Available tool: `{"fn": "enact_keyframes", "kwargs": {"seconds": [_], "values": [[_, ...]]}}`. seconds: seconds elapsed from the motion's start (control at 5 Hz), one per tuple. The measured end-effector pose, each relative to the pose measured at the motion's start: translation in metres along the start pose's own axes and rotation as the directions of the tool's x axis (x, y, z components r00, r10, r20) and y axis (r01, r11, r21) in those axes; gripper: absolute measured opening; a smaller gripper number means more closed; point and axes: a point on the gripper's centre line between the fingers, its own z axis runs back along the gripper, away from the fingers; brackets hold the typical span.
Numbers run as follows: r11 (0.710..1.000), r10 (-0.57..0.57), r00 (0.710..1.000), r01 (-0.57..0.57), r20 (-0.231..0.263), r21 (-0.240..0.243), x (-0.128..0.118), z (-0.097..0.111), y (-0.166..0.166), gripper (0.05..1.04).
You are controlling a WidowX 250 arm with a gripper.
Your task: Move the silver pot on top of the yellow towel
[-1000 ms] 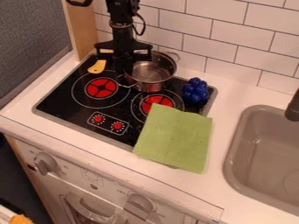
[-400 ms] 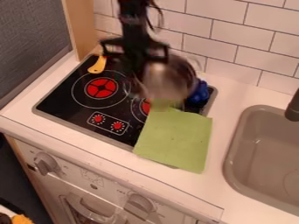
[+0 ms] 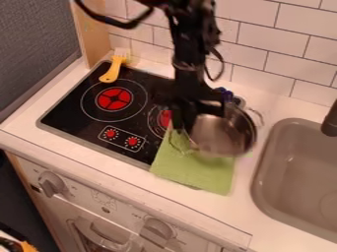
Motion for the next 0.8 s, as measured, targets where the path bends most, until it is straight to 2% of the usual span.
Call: {"fn": "enact_keyframes", "kwargs": {"seconds": [0.2,0.8], "values": [[0.999,-0.030,1.000,0.030,-0.007,0.016,-0.004,0.000,-0.009,0.074],[0.998,-0.022,0.999,0.024,-0.034,0.055,-0.024,-0.003,0.000,0.074]]}}
